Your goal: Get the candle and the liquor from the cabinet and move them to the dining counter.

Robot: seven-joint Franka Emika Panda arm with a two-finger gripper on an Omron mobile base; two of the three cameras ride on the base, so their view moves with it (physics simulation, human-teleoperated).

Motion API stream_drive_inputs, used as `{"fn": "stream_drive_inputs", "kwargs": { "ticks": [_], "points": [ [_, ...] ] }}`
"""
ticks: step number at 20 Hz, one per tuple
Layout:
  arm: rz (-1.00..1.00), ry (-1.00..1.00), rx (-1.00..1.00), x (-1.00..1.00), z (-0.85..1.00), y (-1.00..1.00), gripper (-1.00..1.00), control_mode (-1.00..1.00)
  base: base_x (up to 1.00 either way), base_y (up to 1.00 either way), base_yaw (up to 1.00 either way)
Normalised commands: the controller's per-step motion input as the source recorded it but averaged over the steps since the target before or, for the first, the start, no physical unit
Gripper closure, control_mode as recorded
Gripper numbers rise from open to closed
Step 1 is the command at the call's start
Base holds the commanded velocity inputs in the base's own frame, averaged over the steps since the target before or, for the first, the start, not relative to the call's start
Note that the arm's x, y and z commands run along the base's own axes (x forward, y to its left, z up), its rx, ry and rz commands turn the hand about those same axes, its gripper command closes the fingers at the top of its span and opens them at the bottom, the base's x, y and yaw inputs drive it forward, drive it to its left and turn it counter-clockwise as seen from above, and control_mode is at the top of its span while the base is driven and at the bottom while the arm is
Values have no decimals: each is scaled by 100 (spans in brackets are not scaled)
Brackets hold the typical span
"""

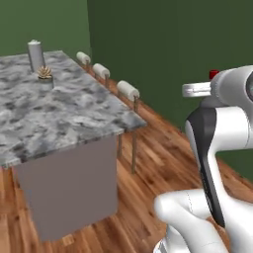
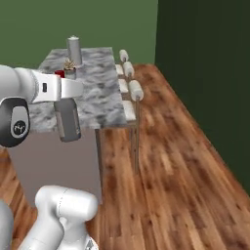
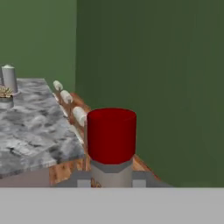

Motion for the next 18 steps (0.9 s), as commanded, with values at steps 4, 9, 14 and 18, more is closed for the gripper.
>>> {"fn": "stream_drive_inputs", "kwargs": {
  "ticks": [4, 9, 14, 18],
  "points": [
    [0, 0, 0, 0, 0, 0, 100, 100, 84, -72, 54],
    [0, 0, 0, 0, 0, 0, 100, 100, 89, -94, 43],
    [0, 0, 0, 0, 0, 0, 100, 100, 80, -100, 36],
    [0, 0, 0, 0, 0, 0, 100, 100, 74, -100, 35]
  ]
}}
